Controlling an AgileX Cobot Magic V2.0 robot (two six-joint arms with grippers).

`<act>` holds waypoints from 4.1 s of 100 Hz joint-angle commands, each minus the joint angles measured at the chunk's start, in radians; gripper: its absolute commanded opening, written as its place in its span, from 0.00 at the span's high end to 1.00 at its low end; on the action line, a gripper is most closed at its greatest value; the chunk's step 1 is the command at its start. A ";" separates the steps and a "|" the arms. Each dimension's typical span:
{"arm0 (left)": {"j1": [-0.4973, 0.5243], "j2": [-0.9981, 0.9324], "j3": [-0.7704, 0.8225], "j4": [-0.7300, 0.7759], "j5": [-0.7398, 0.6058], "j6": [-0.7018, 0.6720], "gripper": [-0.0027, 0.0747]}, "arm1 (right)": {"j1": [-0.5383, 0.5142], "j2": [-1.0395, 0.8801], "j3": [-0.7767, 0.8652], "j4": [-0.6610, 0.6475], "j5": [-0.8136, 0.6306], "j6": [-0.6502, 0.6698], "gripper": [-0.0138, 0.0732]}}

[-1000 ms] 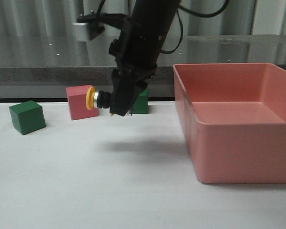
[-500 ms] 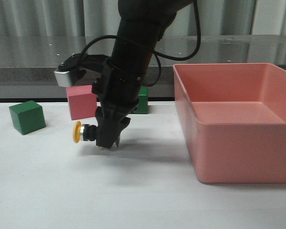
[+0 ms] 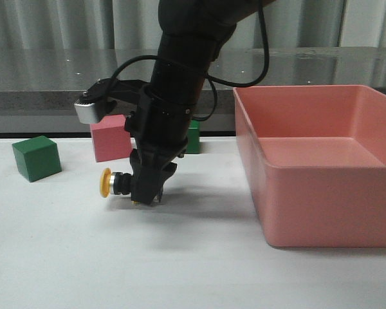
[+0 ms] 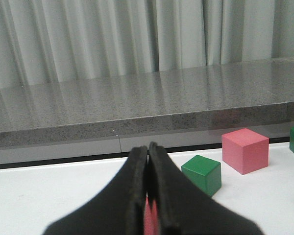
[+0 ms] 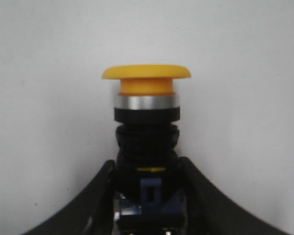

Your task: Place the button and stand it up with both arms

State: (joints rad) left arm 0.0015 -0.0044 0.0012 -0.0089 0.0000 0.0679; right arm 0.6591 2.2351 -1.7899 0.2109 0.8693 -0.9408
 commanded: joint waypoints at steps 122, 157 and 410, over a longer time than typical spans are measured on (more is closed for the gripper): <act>0.001 -0.031 0.029 0.000 -0.076 -0.012 0.99 | -0.051 -0.261 -0.324 -0.069 0.419 0.319 0.37; 0.001 -0.031 0.029 0.000 -0.076 -0.012 0.99 | -0.227 -0.420 -0.318 -0.066 0.457 0.537 0.91; 0.001 0.374 -0.468 -0.155 0.336 0.014 0.99 | -0.613 -1.907 1.409 -0.049 -0.706 0.655 0.91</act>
State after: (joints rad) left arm 0.0015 0.2247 -0.3144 -0.1509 0.2872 0.0685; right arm 0.0539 0.3240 -0.3560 0.1564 0.2354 -0.2860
